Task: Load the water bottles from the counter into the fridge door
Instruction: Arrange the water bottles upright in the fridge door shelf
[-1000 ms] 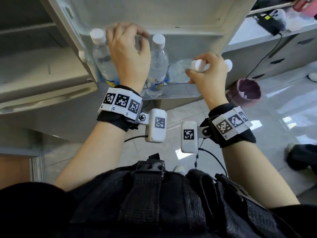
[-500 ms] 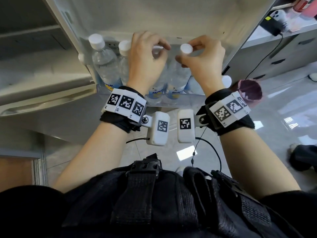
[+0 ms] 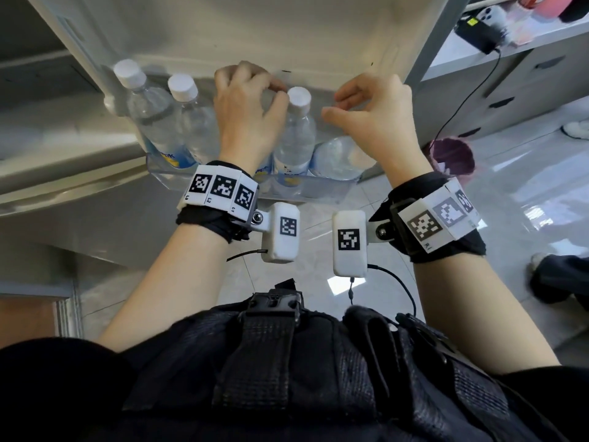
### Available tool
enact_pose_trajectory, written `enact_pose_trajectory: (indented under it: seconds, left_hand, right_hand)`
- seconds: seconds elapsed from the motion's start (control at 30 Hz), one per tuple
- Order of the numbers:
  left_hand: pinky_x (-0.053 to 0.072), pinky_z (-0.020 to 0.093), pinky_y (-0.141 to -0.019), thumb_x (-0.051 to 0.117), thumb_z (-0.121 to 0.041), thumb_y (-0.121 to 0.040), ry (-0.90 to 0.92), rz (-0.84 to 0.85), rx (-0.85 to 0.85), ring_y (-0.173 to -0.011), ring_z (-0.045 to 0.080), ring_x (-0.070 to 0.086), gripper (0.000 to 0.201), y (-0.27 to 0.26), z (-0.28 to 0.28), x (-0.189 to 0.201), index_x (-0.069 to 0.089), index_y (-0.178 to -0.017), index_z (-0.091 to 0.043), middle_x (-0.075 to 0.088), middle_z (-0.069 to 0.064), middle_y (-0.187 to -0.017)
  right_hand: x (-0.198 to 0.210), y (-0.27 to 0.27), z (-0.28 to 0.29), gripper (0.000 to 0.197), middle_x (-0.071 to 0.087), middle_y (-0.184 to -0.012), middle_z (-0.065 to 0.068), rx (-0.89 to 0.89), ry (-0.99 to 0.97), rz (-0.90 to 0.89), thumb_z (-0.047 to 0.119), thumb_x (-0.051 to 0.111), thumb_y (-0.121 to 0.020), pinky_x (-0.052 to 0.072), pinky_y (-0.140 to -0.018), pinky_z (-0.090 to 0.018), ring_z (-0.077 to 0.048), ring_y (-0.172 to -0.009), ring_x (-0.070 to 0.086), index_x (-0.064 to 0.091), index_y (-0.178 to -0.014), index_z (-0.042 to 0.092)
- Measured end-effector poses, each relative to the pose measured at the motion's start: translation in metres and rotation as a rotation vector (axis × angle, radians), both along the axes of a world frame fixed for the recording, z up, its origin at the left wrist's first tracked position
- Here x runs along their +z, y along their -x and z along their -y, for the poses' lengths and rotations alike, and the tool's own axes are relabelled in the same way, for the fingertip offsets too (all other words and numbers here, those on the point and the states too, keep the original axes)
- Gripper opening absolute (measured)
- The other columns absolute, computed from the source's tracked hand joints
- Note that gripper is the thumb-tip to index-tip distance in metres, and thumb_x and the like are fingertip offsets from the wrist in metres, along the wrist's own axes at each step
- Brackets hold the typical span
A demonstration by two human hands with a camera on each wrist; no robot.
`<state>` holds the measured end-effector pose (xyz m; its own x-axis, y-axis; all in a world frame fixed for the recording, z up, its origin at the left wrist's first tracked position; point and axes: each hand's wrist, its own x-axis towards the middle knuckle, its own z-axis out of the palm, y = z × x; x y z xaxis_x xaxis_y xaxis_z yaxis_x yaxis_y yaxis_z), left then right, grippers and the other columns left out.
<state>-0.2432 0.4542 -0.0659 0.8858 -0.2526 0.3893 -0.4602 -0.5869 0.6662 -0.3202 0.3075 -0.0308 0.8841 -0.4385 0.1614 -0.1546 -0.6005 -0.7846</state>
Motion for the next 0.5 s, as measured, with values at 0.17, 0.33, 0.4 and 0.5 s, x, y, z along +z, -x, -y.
enact_pose_trajectory:
  seconds: [0.17,0.33,0.4,0.5]
  left_hand:
    - [0.026,0.036,-0.103,0.037,-0.056,-0.081,-0.042,-0.075,0.078,-0.124,0.031,0.031,0.052,0.016,0.009,0.002,0.067,-0.099,-0.017,0.056,0.007,-0.118]
    - [0.022,0.055,-0.110,0.055,-0.053,-0.080,-0.161,-0.024,0.157,-0.134,0.033,0.024,0.042,0.024,0.010,-0.001,0.063,-0.107,-0.021,0.052,0.002,-0.129]
    - [0.022,0.054,-0.109,0.059,-0.052,-0.078,-0.170,-0.010,0.173,-0.135,0.032,0.025,0.042,0.026,0.011,0.001,0.063,-0.107,-0.021,0.054,0.000,-0.127]
    - [0.021,0.051,-0.107,0.063,-0.054,-0.077,-0.249,-0.038,0.195,-0.135,0.029,0.024,0.046,0.026,0.014,0.005,0.061,-0.109,-0.021,0.054,-0.003,-0.128]
  right_hand:
    - [-0.010,0.026,0.021,0.030,0.064,-0.079,0.005,-0.107,-0.030,0.000,0.040,0.074,-0.068,0.044,-0.064,-0.017,-0.004,-0.068,0.056,0.069,-0.085,0.016]
    - [-0.029,0.043,0.028,0.055,0.049,-0.073,0.008,-0.017,-0.047,-0.160,0.055,0.078,-0.059,0.034,-0.054,-0.020,0.001,-0.062,0.045,0.062,-0.098,0.019]
    - [-0.036,0.045,0.026,0.058,0.052,-0.075,0.007,0.019,-0.049,-0.170,0.052,0.079,-0.060,0.035,-0.054,-0.020,-0.002,-0.063,0.048,0.059,-0.102,0.018]
    - [-0.038,0.042,0.020,0.039,0.054,-0.072,0.006,-0.031,-0.052,-0.069,0.038,0.078,-0.066,0.036,-0.055,-0.015,-0.010,-0.068,0.054,0.058,-0.093,0.017]
